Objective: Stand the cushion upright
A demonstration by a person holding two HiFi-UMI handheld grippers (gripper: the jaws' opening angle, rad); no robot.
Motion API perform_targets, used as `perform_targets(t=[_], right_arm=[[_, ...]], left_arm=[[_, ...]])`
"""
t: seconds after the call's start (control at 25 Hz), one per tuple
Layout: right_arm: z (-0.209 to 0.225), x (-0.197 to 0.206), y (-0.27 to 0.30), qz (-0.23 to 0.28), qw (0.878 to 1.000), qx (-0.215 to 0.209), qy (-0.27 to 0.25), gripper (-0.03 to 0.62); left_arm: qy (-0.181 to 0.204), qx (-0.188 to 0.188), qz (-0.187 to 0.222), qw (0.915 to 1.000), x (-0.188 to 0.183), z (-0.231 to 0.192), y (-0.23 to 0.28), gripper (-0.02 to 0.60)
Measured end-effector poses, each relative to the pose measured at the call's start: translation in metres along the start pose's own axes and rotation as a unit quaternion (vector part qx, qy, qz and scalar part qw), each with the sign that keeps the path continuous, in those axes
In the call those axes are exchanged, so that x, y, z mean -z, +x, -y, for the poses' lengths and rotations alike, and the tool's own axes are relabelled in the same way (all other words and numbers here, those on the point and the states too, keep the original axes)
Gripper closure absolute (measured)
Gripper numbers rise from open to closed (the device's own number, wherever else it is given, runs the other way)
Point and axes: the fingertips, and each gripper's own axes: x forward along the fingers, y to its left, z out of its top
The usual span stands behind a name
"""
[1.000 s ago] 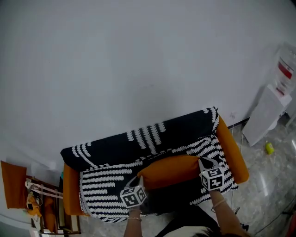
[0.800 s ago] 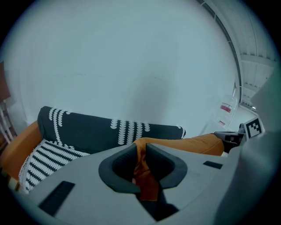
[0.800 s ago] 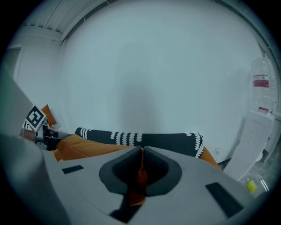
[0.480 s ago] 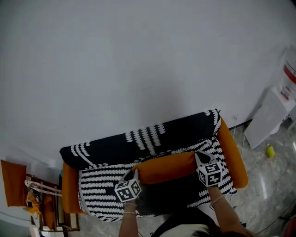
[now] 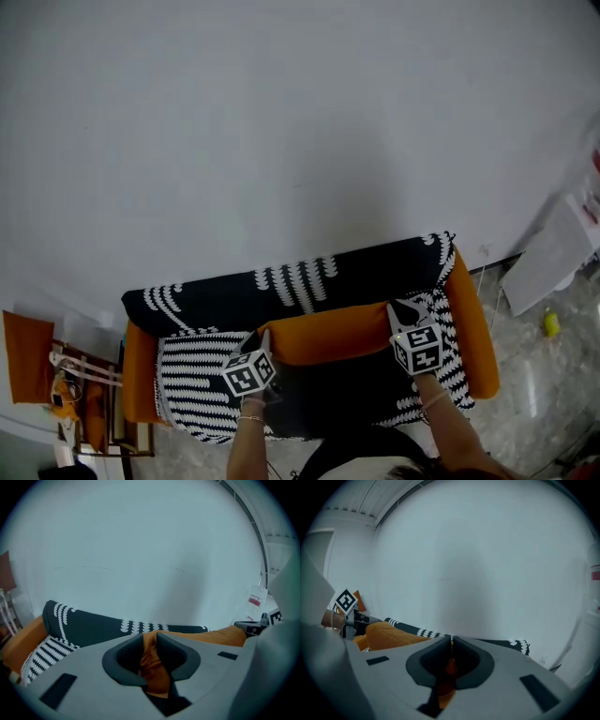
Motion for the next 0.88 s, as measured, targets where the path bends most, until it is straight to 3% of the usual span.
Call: perform_targets(t=[0.24, 0.56, 0.88], right_arm=[[0.006, -0.012, 0.018, 0.006, 1.000, -0.005, -0.001, 0.571], [0.018, -0.025, 0.040, 0.016, 1.000, 0.005, -0.002, 0.568], [0.029, -0.040, 0.067, 0.016, 1.000, 0.019, 0.006, 0.549]], left_arm=[[-0.008, -0.004, 0.027, 0.9996, -0.022, -0.004, 0.009, 0.488], [-0.018, 0.019, 0.035, 0.9990, -0.038, -0.004, 0.028, 0.476], [-0.003, 0.043, 0.028, 0.9987, -0.057, -0.008, 0.054, 0.465]])
